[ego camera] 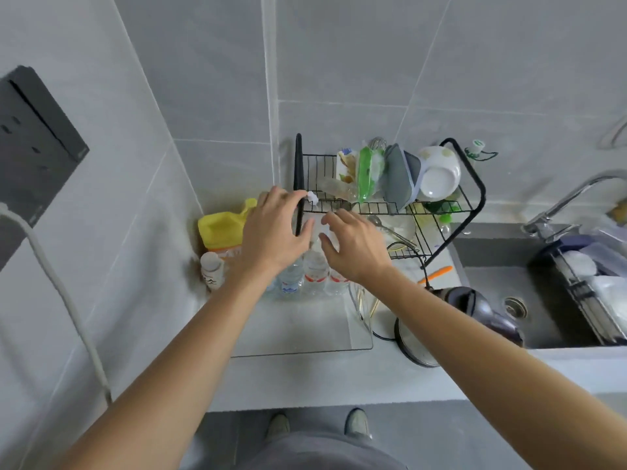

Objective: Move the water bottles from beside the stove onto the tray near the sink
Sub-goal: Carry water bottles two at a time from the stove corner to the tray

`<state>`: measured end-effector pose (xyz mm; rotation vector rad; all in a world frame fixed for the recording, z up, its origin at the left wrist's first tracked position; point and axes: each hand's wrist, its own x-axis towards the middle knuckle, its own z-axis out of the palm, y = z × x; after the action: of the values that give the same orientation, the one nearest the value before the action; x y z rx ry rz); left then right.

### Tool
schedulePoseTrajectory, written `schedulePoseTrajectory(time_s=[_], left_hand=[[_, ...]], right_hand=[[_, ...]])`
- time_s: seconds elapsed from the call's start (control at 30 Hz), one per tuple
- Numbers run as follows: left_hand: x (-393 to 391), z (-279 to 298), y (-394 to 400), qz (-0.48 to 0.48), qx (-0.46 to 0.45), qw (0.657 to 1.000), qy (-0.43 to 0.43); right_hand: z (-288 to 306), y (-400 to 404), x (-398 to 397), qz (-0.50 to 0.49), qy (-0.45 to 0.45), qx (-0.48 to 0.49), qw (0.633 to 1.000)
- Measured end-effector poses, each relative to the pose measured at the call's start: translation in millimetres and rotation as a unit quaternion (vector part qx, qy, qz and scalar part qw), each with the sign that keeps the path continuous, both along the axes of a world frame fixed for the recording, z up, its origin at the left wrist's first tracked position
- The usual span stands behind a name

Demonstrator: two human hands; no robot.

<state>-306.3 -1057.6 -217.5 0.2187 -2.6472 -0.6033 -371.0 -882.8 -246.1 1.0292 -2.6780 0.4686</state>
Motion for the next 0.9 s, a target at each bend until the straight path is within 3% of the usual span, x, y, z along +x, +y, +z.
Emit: schedulePoseTrajectory(time_s=[0.17, 0.4, 0.67, 0.9], left_hand=[[-25.4, 20.8, 82.0, -0.124, -0.044, 0.989, 0.068], [-26.2, 39.7, 275.4, -0.294, -0.058, 0.953, 0.042], [52.6, 40.4, 555.0, -0.477, -0.084, 0.874, 0.04], [171.6, 33.2, 763.5, -0.632, -0.073, 0.771, 0.037]], right_hand=[[32.6, 100.8, 22.0, -0.156, 0.039, -0.019, 0.987], [62.2, 301.7, 100.0, -0.366, 0.046, -0.007, 0.929], [58.6, 559.4, 266.5, -0.579, 0.013, -0.014, 0.815], [56.9, 718.7, 450.1, -0.741, 0.0, -0.021, 0.672]])
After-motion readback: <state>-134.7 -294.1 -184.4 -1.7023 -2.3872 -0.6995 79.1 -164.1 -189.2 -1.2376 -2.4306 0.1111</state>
